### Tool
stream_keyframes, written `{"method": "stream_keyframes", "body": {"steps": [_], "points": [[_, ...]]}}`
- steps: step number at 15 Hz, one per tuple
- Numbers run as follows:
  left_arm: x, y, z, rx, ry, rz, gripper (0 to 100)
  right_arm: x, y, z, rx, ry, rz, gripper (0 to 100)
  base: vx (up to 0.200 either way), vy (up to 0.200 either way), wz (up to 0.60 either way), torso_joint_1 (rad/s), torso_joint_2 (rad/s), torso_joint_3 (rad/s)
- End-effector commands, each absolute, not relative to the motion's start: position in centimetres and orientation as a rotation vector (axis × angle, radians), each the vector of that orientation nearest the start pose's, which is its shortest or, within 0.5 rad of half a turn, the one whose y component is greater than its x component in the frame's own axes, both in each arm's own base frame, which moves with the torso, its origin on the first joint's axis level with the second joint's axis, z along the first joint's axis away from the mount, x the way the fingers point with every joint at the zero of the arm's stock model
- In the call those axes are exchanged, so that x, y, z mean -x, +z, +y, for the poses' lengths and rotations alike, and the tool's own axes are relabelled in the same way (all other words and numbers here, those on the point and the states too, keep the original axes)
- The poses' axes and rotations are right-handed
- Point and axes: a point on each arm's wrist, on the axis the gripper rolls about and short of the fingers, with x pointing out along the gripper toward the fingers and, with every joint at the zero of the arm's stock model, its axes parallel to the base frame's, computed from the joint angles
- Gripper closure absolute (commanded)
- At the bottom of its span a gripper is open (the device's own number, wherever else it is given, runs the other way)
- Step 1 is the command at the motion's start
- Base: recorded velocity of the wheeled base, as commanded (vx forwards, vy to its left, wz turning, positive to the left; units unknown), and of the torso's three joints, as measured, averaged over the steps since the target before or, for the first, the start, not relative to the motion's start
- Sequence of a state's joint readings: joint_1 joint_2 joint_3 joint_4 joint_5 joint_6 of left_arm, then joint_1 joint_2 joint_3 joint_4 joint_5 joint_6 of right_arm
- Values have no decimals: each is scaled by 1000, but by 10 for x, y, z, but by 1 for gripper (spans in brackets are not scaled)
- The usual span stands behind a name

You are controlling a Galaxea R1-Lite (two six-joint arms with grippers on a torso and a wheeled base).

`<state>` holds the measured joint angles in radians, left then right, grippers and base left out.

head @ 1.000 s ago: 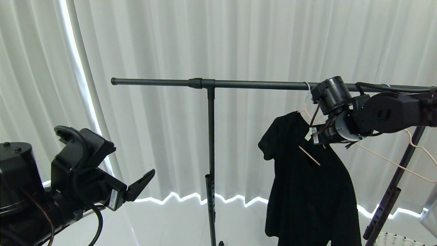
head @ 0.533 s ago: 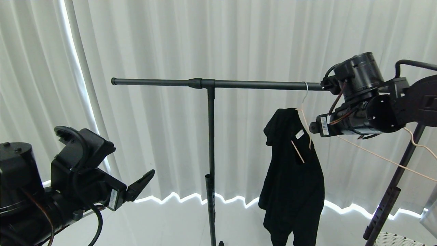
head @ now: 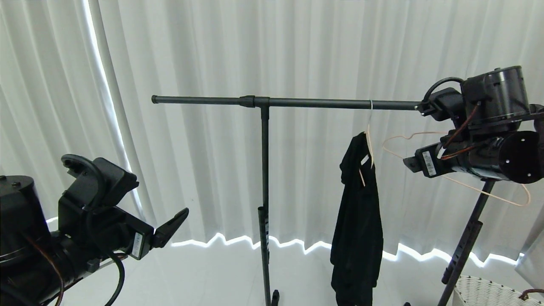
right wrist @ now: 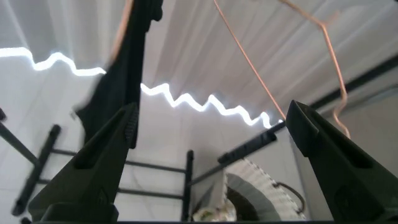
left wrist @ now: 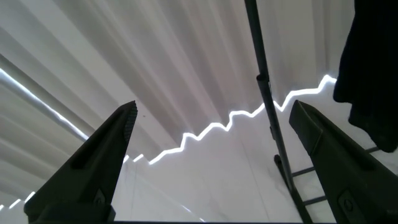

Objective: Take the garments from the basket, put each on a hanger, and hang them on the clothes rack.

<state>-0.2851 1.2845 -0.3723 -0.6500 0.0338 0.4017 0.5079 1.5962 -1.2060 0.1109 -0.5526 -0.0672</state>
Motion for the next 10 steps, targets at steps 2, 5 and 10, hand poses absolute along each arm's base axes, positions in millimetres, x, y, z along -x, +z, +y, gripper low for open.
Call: {"method": "stream_keyframes", "body": {"steps": [2, 5, 10], "points": [[-173, 170, -50, -437, -298, 202, 0, -247, 255, 116, 335, -49, 431, 0, -200, 0, 0, -2, 2, -2], [-172, 171, -50, -436, -299, 196, 0, -244, 259, 113, 330, -67, 421, 0, 0, 0, 0, 0, 0, 0], [-173, 171, -50, -433, -297, 195, 0, -242, 261, 112, 327, -70, 413, 0, 0, 0, 0, -40, 88, 51]]}}
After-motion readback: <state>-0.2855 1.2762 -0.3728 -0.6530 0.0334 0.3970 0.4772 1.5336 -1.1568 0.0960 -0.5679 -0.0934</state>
